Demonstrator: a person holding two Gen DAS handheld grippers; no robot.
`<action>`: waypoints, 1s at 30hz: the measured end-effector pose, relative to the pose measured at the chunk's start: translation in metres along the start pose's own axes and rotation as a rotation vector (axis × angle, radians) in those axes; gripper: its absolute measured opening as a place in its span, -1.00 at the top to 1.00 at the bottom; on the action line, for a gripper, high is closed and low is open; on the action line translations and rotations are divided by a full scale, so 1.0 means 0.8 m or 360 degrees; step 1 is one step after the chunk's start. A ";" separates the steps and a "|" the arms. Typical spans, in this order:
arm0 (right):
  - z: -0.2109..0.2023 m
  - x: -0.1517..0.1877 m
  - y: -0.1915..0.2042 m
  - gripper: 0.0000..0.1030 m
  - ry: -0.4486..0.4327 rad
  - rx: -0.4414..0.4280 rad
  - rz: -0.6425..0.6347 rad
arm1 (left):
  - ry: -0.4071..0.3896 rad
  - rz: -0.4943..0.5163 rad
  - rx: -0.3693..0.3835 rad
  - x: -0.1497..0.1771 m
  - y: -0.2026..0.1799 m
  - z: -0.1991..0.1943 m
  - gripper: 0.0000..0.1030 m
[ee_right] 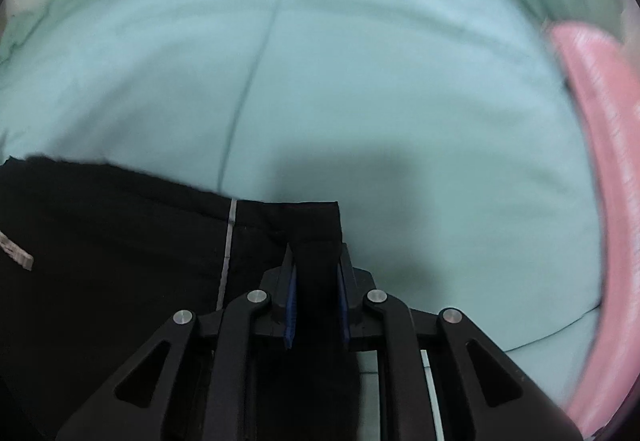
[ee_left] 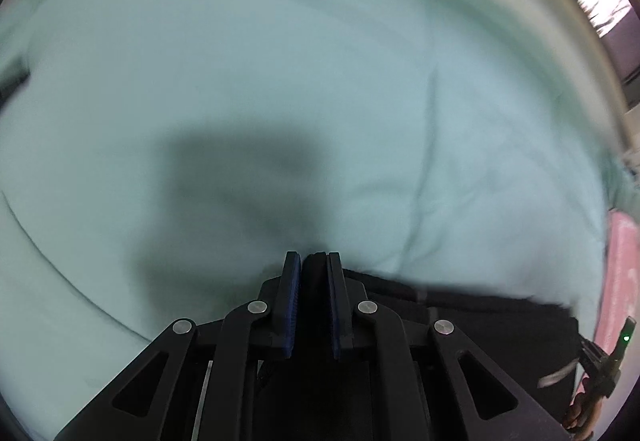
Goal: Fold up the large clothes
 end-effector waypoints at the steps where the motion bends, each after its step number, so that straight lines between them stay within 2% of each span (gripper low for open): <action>1: 0.004 0.002 0.001 0.65 0.0005 0.0007 0.0007 | 0.0019 0.0005 -0.0008 0.005 0.002 0.007 0.71; 4: -0.009 -0.008 -0.007 0.49 -0.0005 0.0001 0.0056 | -0.0009 0.0025 0.0055 -0.004 0.000 -0.011 0.66; 7: -0.056 -0.024 -0.027 0.40 -0.0102 -0.0079 0.0143 | -0.0096 0.0009 0.0147 -0.024 0.010 -0.060 0.26; 8: -0.074 -0.027 -0.029 0.27 -0.0140 -0.0106 0.0162 | -0.0138 0.0014 0.0152 -0.030 0.016 -0.080 0.05; 9: -0.097 -0.029 -0.031 0.15 -0.0188 -0.0127 0.0177 | -0.0183 0.0032 0.0136 -0.035 0.021 -0.103 0.00; 11: -0.144 -0.029 -0.030 0.06 -0.0279 -0.0170 0.0184 | -0.0263 0.0104 0.0140 -0.036 0.021 -0.149 0.00; 13: -0.187 -0.017 -0.006 0.04 -0.0322 -0.0254 0.0163 | -0.0306 0.0191 0.0192 -0.022 0.002 -0.188 -0.03; 15: -0.215 0.008 0.039 0.04 -0.0298 -0.0358 0.0131 | -0.0292 0.0280 0.0319 0.013 -0.031 -0.217 -0.08; 17: -0.225 0.034 0.076 0.04 -0.0250 -0.0409 0.0063 | -0.0228 0.0377 0.0435 0.061 -0.070 -0.229 -0.11; 20: -0.220 0.078 0.130 0.04 -0.0171 -0.0438 -0.0087 | -0.0137 0.0516 0.0527 0.147 -0.127 -0.225 -0.11; 22: -0.207 0.098 0.148 0.04 -0.0133 -0.0454 -0.0117 | -0.0094 0.0576 0.0534 0.186 -0.148 -0.211 -0.11; 24: -0.186 0.117 0.161 0.04 -0.0127 -0.0395 -0.0198 | 0.0001 0.0581 0.0483 0.222 -0.164 -0.170 -0.13; 27: -0.138 0.149 0.172 0.04 -0.0014 -0.0345 -0.0280 | 0.0088 0.0603 0.0347 0.253 -0.166 -0.102 -0.19; 30: -0.117 0.160 0.174 0.04 -0.0018 -0.0304 -0.0300 | 0.0129 0.0610 0.0265 0.248 -0.171 -0.079 -0.20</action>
Point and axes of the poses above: each gripper's, at about its wrist camera, not at the fingertips, and z roughly the way its jaws point, y to its left, x to its underside, the point moved 8 cm from there along z, roughly the way its jaws point, and after that the axes turned 12 degrees about -y, right-handed, at the moved point
